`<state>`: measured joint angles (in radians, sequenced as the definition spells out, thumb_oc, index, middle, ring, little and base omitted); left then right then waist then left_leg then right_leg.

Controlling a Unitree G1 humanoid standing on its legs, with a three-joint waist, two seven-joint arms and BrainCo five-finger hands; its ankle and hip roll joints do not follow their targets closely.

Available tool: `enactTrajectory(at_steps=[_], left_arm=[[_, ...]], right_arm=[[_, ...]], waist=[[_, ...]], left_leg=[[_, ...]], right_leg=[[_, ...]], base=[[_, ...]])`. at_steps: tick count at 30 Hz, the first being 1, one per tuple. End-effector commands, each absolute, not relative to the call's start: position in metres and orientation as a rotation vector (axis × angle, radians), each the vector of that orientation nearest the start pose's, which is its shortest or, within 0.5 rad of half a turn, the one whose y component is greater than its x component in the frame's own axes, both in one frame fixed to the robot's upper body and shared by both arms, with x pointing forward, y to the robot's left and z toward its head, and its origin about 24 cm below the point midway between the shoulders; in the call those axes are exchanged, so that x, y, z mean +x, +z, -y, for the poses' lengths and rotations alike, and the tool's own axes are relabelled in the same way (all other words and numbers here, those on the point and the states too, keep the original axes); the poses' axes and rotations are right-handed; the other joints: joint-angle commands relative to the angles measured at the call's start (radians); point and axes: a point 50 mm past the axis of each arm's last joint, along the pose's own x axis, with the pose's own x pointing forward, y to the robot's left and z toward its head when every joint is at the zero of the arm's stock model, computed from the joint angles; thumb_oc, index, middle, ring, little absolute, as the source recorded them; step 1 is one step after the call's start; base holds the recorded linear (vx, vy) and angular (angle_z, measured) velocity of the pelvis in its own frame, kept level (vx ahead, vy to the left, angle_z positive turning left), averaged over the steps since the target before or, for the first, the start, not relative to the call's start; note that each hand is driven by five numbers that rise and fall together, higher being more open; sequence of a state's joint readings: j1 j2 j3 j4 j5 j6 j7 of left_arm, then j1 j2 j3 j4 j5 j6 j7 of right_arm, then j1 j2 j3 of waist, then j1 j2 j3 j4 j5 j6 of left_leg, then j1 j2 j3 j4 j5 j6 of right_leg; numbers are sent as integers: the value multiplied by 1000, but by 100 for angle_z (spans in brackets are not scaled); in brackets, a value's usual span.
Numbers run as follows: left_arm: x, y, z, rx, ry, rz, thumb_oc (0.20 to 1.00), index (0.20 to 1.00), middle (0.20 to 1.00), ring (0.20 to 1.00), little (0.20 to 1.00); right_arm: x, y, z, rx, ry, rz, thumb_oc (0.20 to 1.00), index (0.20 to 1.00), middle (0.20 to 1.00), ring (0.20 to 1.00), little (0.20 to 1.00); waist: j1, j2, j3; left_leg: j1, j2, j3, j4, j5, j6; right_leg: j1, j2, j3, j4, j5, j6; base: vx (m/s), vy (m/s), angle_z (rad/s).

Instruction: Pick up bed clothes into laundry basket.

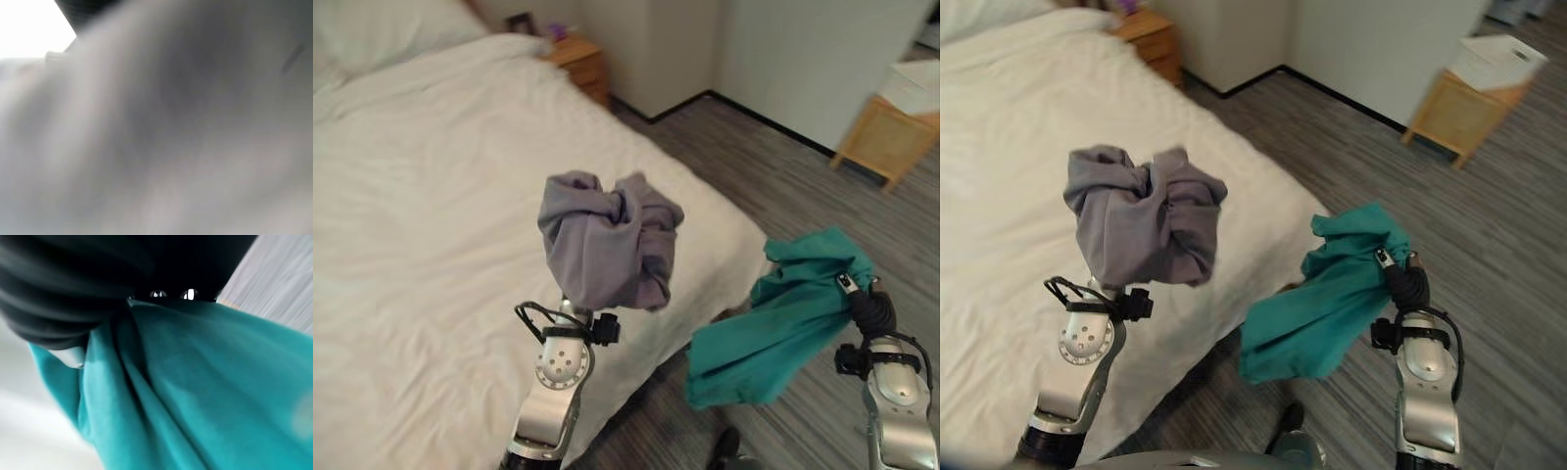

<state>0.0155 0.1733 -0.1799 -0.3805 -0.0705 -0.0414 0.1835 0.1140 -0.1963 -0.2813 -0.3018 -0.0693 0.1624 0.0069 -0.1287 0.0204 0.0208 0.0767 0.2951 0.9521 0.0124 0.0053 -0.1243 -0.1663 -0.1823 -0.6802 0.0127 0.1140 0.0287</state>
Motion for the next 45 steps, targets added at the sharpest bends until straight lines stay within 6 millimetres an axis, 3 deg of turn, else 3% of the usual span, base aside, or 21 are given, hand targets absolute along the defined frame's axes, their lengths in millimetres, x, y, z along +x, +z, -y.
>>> enactTrajectory(at_steps=[1, 5, 7, 8, 9, 11, 13, 15, 18, 19, 22, 23, 24, 25, 27, 31, 34, 37, 42, 43, 45], left_arm=[[221, 162, -132, -62, -66, 626, 200, 200, 200, 200, 200], [219, 123, -125, -135, -44, 453, 200, 200, 200, 200, 200], [222, 123, -128, -127, -5, 459, 200, 200, 200, 200, 200], [224, 123, -131, -128, 21, 464, 200, 200, 200, 200, 200], [223, 120, -139, -149, 78, 466, 200, 200, 200, 200, 200], [222, 118, -141, -142, 70, 460, 200, 200, 200, 200, 200], [221, 116, -144, -137, 72, 451, 200, 200, 200, 200, 200], [220, 109, -144, -179, 58, 408, 200, 200, 200, 200, 200], [220, 108, -144, -219, 42, 412, 200, 200, 200, 200, 200], [220, 104, -144, -255, 33, 391, 200, 200, 200, 200, 200], [216, 97, -143, -278, 23, 351, 200, 200, 200, 200, 200], [215, 95, -144, -263, 8, 337, 200, 200, 200, 200, 200], [216, 96, -143, -263, 0, 334, 200, 200, 200, 200, 200], [216, 96, -143, -263, 0, 334, 200, 200, 200, 200, 200], [224, 97, -131, -282, -41, 322, 200, 200, 200, 200, 200], [230, 103, -121, -278, -102, 341, 200, 200, 200, 200, 200], [232, 102, -110, -268, -157, 330, 200, 200, 200, 200, 200], [233, 95, -99, -274, -198, 295, 200, 200, 200, 200, 200], [236, 90, -92, -289, -220, 269, 200, 200, 200, 200, 200], [235, 87, -89, -293, -229, 257, 200, 200, 200, 200, 200], [234, 86, -85, -295, -240, 255, 200, 200, 200, 200, 200]], right_arm=[[211, 125, 261, -294, -395, 273, 200, 200, 200, 200, 200], [219, 119, 240, -320, -293, 265, 200, 200, 200, 200, 200], [230, 130, 229, -367, -224, 311, 200, 200, 200, 200, 200], [234, 133, 224, -398, -195, 323, 200, 200, 200, 200, 200], [240, 134, 215, -453, -152, 321, 200, 200, 200, 200, 200], [243, 130, 209, -461, -125, 314, 200, 200, 200, 200, 200], [245, 131, 206, -458, -113, 319, 200, 200, 200, 200, 200], [252, 135, 197, -443, -89, 344, 200, 200, 200, 200, 200], [257, 140, 189, -441, -77, 371, 200, 200, 200, 200, 200], [261, 141, 183, -442, -61, 378, 200, 200, 200, 200, 200], [260, 136, 177, -452, -28, 364, 200, 200, 200, 200, 200], [260, 132, 174, -447, -20, 352, 200, 200, 200, 200, 200], [260, 132, 172, -450, -15, 355, 200, 200, 200, 200, 200], [260, 132, 172, -451, -15, 355, 200, 200, 200, 200, 200], [267, 141, 167, -462, 6, 381, 200, 200, 200, 200, 200], [269, 149, 164, -470, 23, 402, 200, 200, 200, 200, 200], [268, 149, 166, -470, 10, 400, 200, 200, 200, 200, 200], [266, 147, 169, -477, -15, 403, 200, 200, 200, 200, 200], [259, 140, 174, -492, -30, 387, 200, 200, 200, 200, 200], [253, 133, 177, -506, -28, 355, 200, 200, 200, 200, 200], [250, 128, 178, -502, -20, 335, 200, 200, 200, 200, 200]], waist=[[36, -37, -102], [20, -3, -122], [38, -1, -105], [57, -3, -93], [138, -18, -59], [158, -22, -50], [165, -24, -47], [210, -18, -33], [260, -16, -22], [301, -26, -40], [322, -32, -78], [324, -55, -79], [323, -61, -71], [325, -64, -72], [297, -36, -64], [291, -20, -69], [255, -30, -62], [213, -61, -55], [187, -57, -56], [179, -65, -72], [177, -66, -81]], left_leg=[[34, 32, 52, -100, 133, -56], [101, 69, 106, -83, 182, -105], [88, 103, 61, 17, 193, -122], [46, 97, -39, 44, 182, -116], [-107, -53, -420, 13, 55, -27], [-142, -122, -509, -1, 40, -5], [-165, -140, -519, -6, 51, 4], [-265, -186, -585, -69, 118, 20], [-418, -186, -696, -100, 164, -23], [-470, -195, -814, -100, 172, -27], [-448, -214, -902, -100, 198, 8], [-372, -220, -875, -100, 213, 44], [-325, -213, -848, -100, 208, 47], [-323, -215, -845, -100, 201, 46], [-237, -179, -789, -100, 162, 51], [-225, -140, -739, -100, 129, 48], [-200, -151, -727, -100, 92, 40], [-138, -185, -720, -100, 17, 38], [-46, -204, -725, -100, -72, 41], [8, -225, -735, -100, -134, 40], [44, -231, -741, -100, -162, 37]], right_leg=[[234, -206, -175, -62, 114, 186], [190, -115, -80, -100, -27, 141], [186, -84, -41, -100, -59, 129], [184, -80, -26, -100, -72, 129], [182, -71, 47, -100, -100, 112], [196, -42, 97, -100, -106, 100], [199, -29, 121, -100, -113, 95], [216, 25, 189, -100, -151, 73], [247, 76, 261, -100, -207, 45], [280, 101, 314, -100, -250, 47], [351, 135, 383, -100, -318, 42], [419, 126, 417, -73, -304, 56], [388, 113, 424, 58, -295, 102], [385, 110, 426, 65, -302, 102], [159, 43, 426, 406, -224, 203], [15, 5, 352, 386, -206, 177], [-19, 34, 309, 188, -159, 116], [-59, 15, 306, -100, 10, 111], [-202, -10, 375, -100, 63, 132], [-183, -7, 388, -100, 90, 106], [-166, -7, 382, -100, 98, 87]], base=[[7, -391, -123], [98, -521, -120], [186, -436, -133], [125, -233, -117], [128, -220, -59], [225, -209, -98], [216, -142, -84], [344, -157, -44], [421, -121, -88], [684, -73, -90], [585, 44, -71], [809, 181, -69], [533, 135, -57], [290, 87, -66], [336, 123, -61], [214, 18, -41], [291, -77, 24], [392, -130, 19], [468, -104, -6], [540, -130, -29], [515, -144, -21]])
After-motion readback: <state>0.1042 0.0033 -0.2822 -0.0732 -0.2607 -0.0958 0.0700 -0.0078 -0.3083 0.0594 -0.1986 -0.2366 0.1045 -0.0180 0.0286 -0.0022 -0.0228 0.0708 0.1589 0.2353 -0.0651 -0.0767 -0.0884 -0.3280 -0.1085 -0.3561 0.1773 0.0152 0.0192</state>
